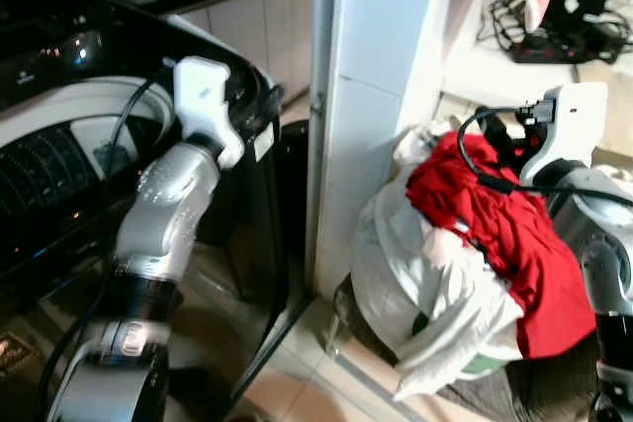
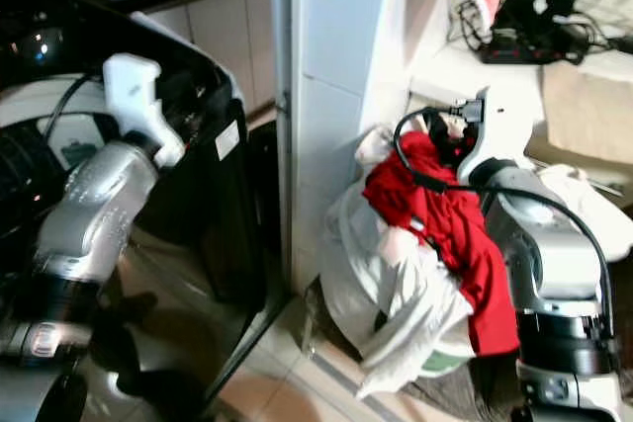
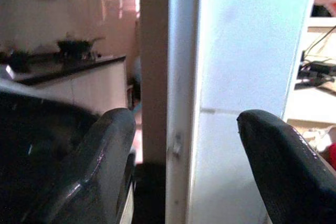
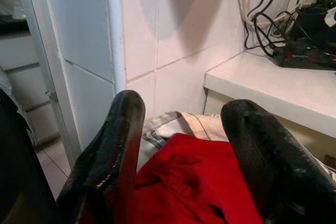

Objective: Clothes washing

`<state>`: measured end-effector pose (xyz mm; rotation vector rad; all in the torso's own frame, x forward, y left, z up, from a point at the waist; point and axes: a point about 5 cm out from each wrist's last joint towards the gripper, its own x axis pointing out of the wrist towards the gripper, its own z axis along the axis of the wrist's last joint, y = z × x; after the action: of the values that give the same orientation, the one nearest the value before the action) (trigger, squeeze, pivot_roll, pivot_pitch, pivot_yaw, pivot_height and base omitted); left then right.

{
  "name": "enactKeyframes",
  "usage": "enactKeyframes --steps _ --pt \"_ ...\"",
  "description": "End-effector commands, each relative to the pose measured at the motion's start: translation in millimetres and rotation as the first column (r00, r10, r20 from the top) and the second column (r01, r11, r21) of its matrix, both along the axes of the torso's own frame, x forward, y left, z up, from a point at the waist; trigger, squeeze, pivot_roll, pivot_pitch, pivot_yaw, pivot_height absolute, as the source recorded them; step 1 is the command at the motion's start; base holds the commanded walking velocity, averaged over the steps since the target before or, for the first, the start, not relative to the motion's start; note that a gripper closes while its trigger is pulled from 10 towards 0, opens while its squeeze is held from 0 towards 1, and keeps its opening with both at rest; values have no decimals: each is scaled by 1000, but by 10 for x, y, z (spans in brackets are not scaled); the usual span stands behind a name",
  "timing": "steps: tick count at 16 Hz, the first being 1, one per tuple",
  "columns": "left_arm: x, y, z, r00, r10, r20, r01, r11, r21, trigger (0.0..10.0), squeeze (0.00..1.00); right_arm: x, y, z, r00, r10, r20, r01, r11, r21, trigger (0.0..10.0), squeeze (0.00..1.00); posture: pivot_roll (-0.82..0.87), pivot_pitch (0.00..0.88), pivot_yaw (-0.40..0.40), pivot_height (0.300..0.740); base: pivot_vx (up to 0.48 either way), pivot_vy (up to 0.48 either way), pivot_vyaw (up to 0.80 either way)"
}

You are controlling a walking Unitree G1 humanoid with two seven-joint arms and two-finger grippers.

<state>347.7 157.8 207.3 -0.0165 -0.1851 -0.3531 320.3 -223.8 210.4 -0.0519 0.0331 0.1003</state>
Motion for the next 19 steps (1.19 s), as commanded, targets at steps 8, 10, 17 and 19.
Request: enactKeyframes --steps 8,10,17,19 --pt "-439 -292 28 985 -172 9 172 985 -5 10000 0 -67 -22 -121 992 78 -95 -83 996 -45 10000 1000 -50 0 -41 740 0 0 0" --pt "-609 -315 -17 948 -319 11 319 948 -12 10000 0 -53 -65 -291 982 46 -185 -66 992 -103 10000 1000 -46 0 -27 740 0 0 0" --pt "-719 -326 -95 911 -403 -88 406 913 29 10000 0 -36 -403 -749 905 -111 -411 33 981 -191 10000 1000 -1 0 -58 740 0 0 0" --pt "-743 -316 -116 911 -400 -100 403 915 15 10000 0 7 -422 -794 915 -107 -388 22 976 -218 10000 345 -7 0 -41 740 0 0 0"
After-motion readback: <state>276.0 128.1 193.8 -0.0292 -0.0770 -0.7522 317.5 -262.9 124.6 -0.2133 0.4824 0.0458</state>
